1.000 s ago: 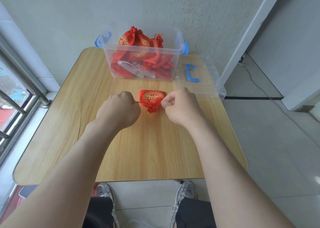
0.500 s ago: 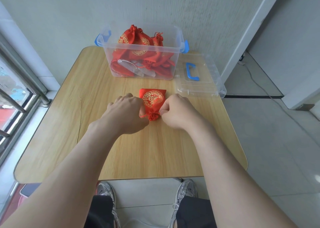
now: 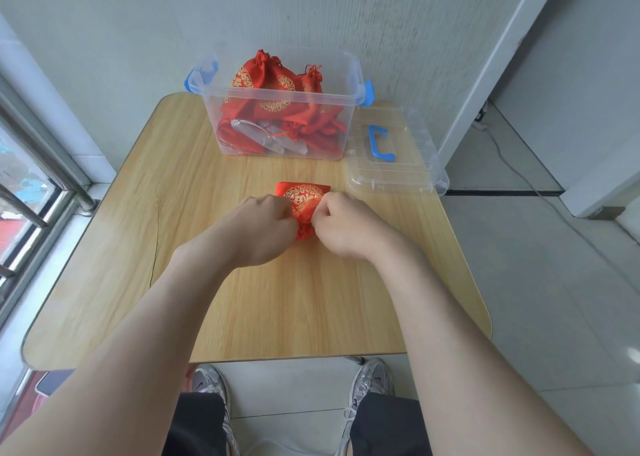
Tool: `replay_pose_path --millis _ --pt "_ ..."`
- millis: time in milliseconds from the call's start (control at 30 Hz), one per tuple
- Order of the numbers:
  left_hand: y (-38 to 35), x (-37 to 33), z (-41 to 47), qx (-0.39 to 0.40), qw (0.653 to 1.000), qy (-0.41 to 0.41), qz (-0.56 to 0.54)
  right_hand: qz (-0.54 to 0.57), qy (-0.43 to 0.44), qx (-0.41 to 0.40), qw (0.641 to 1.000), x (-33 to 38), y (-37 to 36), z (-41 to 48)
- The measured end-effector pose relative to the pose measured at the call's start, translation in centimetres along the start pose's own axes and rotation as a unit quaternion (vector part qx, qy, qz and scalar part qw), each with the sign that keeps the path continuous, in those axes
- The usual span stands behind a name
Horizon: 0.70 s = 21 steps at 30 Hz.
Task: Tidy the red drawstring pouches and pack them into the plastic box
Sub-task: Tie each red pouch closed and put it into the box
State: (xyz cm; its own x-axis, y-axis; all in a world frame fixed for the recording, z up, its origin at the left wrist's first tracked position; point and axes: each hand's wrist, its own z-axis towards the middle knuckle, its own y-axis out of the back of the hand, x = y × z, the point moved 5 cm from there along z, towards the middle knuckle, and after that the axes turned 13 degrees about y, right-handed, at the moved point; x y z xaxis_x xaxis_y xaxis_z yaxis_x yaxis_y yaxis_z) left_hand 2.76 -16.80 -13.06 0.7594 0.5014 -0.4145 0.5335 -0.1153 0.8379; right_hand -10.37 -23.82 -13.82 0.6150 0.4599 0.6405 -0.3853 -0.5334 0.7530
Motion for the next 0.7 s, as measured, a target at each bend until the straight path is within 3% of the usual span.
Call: replay_pose_path --millis 100,300,567,700 --pt "0.0 -0.7 -0.6 0.026 1.000 0.009 -0.006 0.027 0.017 -0.014 0.999 0.5 0.2 0.0" --pt "0.5 0.0 -0.1 -0.009 0.991 0.062 -0.115 0.107 -0.001 -0.013 0.994 0.9 0.7 -0.6" --pt "0.7 0.7 0.7 -0.070 0.991 0.044 -0.106 0.150 -0.100 -0.054 0.982 -0.2 1.5 -0.7" --pt "0.5 0.7 0.7 -0.074 0.980 0.051 -0.178 0.179 -0.093 -0.102 0.974 0.2 1.6 -0.8"
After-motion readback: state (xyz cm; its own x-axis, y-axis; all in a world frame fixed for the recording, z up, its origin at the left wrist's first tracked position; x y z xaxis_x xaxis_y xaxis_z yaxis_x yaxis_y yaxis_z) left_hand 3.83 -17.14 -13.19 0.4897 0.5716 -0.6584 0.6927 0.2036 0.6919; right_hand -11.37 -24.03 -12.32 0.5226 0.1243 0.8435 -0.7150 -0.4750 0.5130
